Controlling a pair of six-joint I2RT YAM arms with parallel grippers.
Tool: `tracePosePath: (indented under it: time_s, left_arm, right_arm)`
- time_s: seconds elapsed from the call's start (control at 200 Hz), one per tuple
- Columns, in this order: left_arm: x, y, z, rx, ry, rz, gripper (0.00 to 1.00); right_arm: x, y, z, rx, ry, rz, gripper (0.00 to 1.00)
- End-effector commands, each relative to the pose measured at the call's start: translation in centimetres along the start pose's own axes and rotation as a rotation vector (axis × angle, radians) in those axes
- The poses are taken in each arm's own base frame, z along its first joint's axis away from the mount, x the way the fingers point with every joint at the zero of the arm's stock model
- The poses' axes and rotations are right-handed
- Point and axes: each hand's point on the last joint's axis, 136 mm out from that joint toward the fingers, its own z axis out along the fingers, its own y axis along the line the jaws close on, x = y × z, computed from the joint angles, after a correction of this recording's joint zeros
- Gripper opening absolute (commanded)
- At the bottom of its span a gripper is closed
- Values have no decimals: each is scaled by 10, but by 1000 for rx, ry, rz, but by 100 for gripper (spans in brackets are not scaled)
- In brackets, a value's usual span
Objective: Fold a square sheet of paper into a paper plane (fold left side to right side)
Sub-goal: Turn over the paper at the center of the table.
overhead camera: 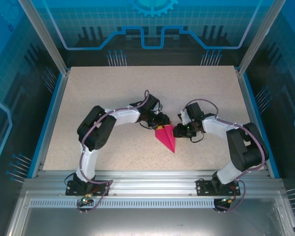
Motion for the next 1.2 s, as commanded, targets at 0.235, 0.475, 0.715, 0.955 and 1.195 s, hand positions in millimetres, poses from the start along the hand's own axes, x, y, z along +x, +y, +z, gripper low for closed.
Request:
tracePosePath:
  time_s: [0.235, 0.475, 0.715, 0.955, 1.195]
  left_arm:
    - [-1, -31, -21, 51, -21, 76, 12]
    - [-10, -82, -94, 144, -150, 174, 12]
    - [-9, -132, -163, 252, -250, 267, 14]
    - [-4, -160, -195, 329, -295, 311, 15]
    - [2, -183, -213, 421, -301, 330, 15]
  right_arm:
    - [-14, 18, -56, -270, -183, 51, 58]
    - [-23, 51, -122, -605, -302, 25, 98]
    - [-29, 82, -151, -779, -314, -21, 99]
    - [-24, 109, -162, -850, -291, -85, 99]
    - [-16, 129, -148, -881, -221, -81, 99]
